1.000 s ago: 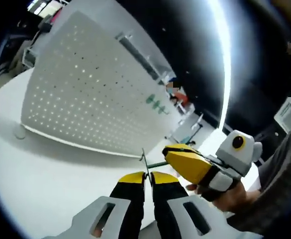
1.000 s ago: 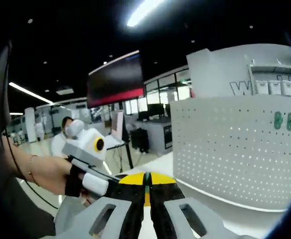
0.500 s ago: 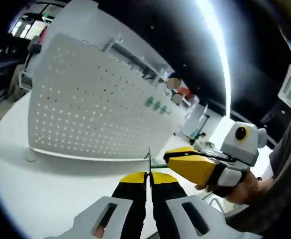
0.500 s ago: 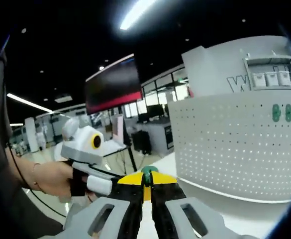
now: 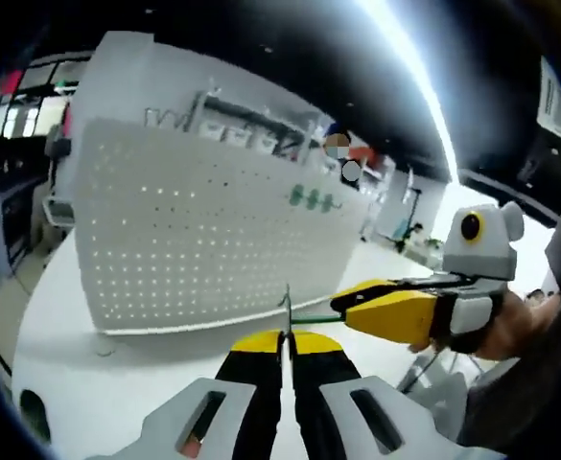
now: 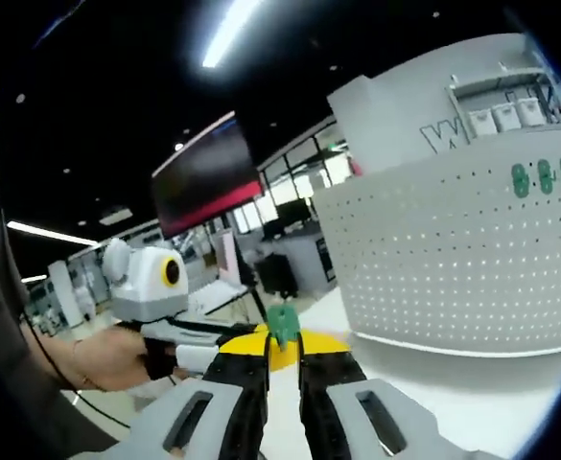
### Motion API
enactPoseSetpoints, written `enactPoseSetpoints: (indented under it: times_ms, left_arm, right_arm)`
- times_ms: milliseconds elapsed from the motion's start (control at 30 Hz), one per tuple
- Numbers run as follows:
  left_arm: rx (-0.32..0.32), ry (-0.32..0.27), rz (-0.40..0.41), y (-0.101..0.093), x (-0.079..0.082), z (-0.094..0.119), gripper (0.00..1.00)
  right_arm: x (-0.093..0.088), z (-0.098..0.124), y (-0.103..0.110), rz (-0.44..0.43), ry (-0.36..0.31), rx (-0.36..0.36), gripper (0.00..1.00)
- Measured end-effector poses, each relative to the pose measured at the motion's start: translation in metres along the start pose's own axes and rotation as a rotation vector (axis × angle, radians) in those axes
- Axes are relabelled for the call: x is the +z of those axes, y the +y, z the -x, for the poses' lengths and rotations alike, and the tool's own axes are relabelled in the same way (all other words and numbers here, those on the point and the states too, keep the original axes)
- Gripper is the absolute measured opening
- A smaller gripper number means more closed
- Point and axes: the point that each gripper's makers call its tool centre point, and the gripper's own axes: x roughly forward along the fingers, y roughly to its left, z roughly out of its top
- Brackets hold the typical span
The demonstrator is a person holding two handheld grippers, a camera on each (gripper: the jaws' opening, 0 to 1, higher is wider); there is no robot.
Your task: Insert the hook assembly into the mounting plate slot until the hook locks in place.
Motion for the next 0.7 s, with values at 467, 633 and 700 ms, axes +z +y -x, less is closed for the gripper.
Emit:
enactPoseSetpoints:
  times_ms: [467, 633, 700]
  left_arm:
    - [-0.012, -0.007, -0.139, -0.016, 0.014, -0.002, 0.01]
    - [0.0, 0.003, -0.17, -0.016, 0.015, -0.001, 0.01]
    - [-0.001, 0.004, -0.168, -0.017, 0.014, 0.0, 0.01]
  right_arm:
    - [0.009, 0.001, -0.001, -0.064, -0.049, -0.005, 0.06]
    - [0.009, 0.001, 0.002, -0.049, -0.053, 0.001, 0.03]
    - [0.009, 0.001, 0.003, -0.061, -0.053, 0.008, 0.03]
